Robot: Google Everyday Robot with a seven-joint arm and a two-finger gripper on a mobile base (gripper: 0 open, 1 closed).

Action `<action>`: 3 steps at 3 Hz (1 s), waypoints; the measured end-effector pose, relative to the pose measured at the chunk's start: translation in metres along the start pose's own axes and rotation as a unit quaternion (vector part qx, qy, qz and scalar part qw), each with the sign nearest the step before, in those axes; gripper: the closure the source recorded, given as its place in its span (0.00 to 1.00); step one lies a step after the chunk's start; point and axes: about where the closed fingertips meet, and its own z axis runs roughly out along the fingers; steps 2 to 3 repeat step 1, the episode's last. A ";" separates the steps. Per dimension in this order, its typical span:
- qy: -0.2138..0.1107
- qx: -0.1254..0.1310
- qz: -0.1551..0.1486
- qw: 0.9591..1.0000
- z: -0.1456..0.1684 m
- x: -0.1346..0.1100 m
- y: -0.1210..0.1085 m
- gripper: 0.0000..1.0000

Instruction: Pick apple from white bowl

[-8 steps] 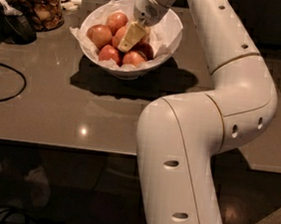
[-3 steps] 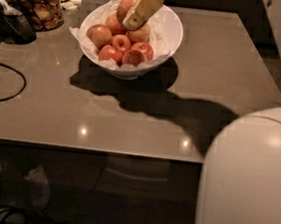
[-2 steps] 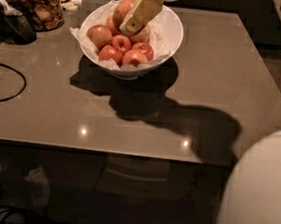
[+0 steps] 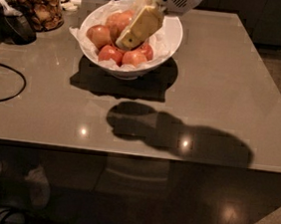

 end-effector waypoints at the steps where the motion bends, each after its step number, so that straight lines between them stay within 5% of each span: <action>1: 0.002 0.014 0.010 1.000 -0.001 0.000 0.025 1.00; 3: 0.002 0.014 0.010 1.000 -0.001 0.000 0.025 1.00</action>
Offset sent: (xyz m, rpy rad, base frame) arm 0.0000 0.0000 0.0000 0.0000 0.0000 0.0000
